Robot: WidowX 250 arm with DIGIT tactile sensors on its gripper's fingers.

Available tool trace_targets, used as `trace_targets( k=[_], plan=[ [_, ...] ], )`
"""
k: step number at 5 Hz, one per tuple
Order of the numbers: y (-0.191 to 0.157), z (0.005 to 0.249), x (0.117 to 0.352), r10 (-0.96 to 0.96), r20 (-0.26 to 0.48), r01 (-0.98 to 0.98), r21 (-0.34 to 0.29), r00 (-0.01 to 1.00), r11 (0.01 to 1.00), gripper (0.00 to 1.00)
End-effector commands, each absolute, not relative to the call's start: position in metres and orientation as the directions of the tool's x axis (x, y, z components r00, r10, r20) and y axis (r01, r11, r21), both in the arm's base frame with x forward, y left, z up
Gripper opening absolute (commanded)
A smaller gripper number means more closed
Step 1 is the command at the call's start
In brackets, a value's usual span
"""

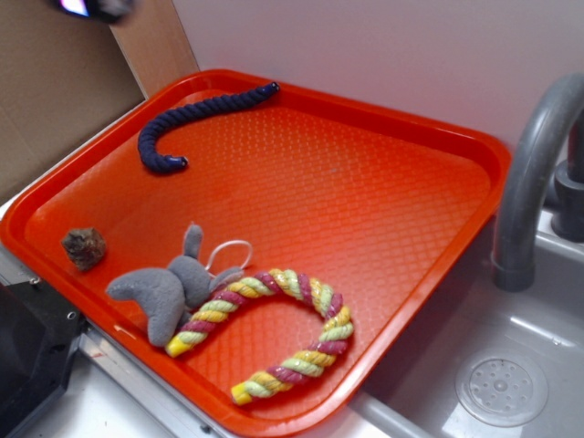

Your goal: Grab the blue ball.

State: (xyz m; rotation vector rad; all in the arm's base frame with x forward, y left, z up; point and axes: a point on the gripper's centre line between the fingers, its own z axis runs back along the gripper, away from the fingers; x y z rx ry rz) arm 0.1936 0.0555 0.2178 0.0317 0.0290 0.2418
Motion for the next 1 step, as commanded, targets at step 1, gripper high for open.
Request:
trace_targets(
  k=[1],
  plan=[
    [0.0277, 0.2127, 0.1402, 0.361, 0.105, -0.353, -0.085, 0.927, 0.932, 0.0]
  ],
)
